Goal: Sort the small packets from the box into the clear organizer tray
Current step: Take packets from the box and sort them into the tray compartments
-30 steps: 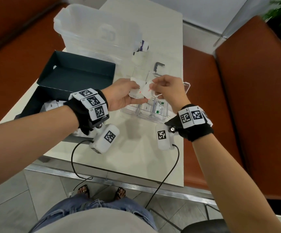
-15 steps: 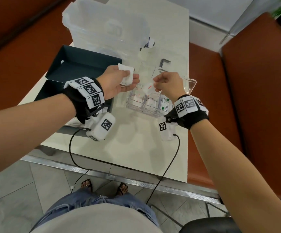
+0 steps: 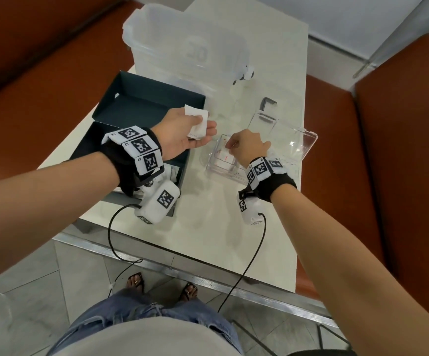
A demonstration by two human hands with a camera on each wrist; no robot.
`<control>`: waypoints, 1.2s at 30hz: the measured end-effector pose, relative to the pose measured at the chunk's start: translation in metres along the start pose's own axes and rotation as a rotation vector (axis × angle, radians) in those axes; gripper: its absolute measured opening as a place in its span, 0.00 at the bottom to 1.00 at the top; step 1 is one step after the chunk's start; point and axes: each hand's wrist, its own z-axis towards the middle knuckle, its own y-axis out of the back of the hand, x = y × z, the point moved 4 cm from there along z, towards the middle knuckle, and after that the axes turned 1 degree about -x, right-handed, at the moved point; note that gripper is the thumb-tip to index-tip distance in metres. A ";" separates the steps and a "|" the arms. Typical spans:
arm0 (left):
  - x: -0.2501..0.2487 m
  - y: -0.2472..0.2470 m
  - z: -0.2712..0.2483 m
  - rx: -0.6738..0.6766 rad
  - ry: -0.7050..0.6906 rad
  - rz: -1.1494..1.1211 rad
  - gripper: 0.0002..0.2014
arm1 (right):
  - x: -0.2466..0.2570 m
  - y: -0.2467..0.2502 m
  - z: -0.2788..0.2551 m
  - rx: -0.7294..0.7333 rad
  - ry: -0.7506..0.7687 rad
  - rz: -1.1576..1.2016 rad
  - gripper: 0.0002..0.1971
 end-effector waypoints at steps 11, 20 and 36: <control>0.001 0.000 0.001 -0.003 0.015 0.000 0.10 | 0.004 -0.016 0.002 -0.104 0.104 -0.226 0.09; 0.002 -0.005 0.001 0.087 0.128 -0.158 0.16 | 0.012 -0.002 -0.008 -0.220 0.138 -0.107 0.06; -0.014 -0.080 0.000 0.228 -0.194 0.474 0.15 | -0.045 0.116 -0.047 -0.221 0.196 0.477 0.11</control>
